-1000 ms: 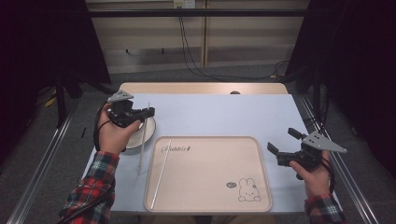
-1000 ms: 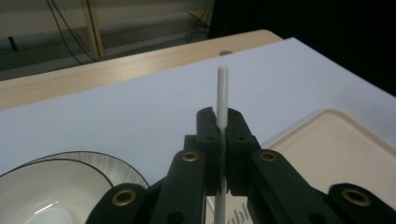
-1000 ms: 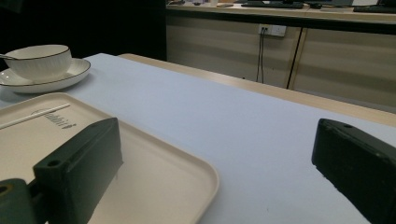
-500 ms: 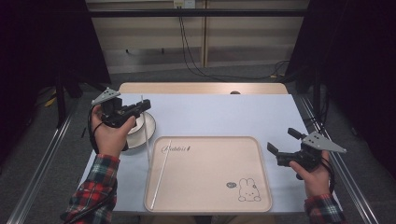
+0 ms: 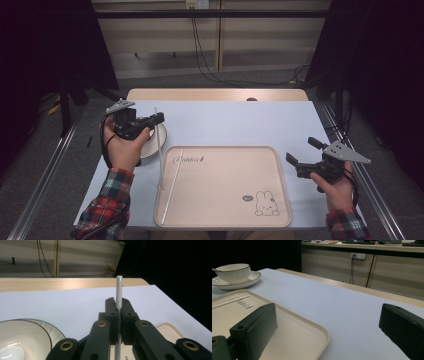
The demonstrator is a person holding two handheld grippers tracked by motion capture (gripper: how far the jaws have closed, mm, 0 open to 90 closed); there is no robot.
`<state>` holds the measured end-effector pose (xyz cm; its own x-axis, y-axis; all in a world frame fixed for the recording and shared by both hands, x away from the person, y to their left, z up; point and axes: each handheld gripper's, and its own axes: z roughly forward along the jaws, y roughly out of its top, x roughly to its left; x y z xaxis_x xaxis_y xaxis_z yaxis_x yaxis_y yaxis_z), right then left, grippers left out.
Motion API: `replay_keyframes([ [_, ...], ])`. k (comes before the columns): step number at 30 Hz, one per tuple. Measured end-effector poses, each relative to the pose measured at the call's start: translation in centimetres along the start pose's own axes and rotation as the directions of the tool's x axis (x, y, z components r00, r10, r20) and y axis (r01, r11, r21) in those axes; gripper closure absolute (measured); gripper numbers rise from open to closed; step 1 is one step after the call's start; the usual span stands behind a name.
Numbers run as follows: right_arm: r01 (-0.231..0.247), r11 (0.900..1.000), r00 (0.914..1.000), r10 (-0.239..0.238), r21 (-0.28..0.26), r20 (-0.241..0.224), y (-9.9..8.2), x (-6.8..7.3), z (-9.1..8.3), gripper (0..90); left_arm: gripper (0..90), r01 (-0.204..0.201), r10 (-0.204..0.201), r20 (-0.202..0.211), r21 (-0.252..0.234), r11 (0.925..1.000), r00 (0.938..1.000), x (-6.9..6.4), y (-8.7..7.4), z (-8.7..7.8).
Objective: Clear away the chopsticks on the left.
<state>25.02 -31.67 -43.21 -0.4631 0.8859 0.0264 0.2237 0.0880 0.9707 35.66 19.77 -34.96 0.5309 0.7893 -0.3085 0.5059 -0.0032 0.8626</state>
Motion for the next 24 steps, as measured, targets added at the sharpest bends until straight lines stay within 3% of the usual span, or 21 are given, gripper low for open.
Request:
replay_keyframes([
  [5,0.012,0.9999,0.9999,-0.012,0.004,-0.002,0.0,-0.1,0.1,1.0,87.1,0.007,-0.006,-0.020,0.038,0.9993,0.9998,-0.1,-0.5,0.4],
  [11,0.010,0.9999,0.9999,-0.010,0.006,0.001,-0.1,0.0,0.0,1.0,87.0,0.049,-0.045,-0.046,0.074,0.9961,0.9979,0.0,-1.3,0.9],
  [24,0.006,1.0000,1.0000,-0.006,0.006,-0.004,-0.1,0.1,0.1,1.0,86.8,0.101,-0.093,-0.093,0.087,0.9911,0.9914,-0.2,-3.3,1.8],
])
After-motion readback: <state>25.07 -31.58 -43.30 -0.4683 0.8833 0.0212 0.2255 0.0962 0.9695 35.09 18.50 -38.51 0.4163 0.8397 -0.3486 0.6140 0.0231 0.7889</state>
